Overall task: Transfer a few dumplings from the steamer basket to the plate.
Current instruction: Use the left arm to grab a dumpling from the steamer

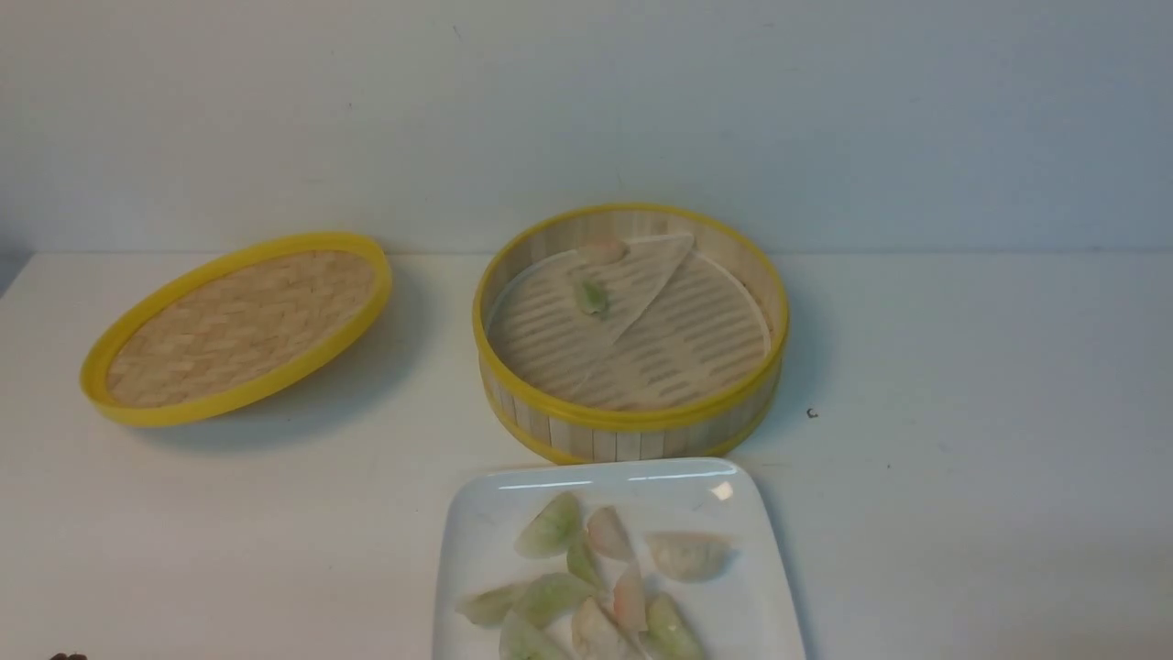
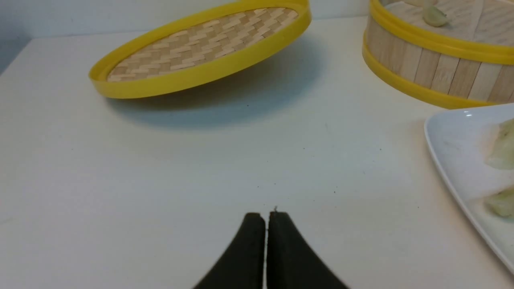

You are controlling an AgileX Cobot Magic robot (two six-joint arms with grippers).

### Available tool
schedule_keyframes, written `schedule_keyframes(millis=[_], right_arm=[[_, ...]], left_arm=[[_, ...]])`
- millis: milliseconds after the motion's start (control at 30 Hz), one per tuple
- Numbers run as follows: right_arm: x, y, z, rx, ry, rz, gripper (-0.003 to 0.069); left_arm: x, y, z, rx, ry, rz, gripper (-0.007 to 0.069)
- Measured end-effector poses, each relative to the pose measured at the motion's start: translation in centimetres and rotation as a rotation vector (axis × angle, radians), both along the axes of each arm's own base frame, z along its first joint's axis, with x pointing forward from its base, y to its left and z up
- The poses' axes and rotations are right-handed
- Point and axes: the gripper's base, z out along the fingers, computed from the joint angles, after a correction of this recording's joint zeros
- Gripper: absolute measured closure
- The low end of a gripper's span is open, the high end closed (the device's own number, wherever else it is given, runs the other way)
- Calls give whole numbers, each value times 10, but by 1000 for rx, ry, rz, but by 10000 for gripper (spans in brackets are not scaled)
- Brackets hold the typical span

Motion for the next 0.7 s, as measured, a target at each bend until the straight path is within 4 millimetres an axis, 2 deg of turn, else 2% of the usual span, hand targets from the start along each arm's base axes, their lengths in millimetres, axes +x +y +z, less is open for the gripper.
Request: schedule_keyframes(millis=[367, 467, 633, 700], right_arm=[[0, 0, 0, 0, 0, 0, 673], [0, 0, 0, 0, 0, 0, 673], [0, 0, 0, 0, 0, 0, 673], [0, 0, 0, 0, 0, 0, 673]], left_arm=[[1, 1, 1, 39, -22, 0, 631], [3, 0, 9, -58, -114, 12, 631], [4, 2, 36, -307, -393, 57, 631], [4, 3, 41, -350, -443, 67, 631]])
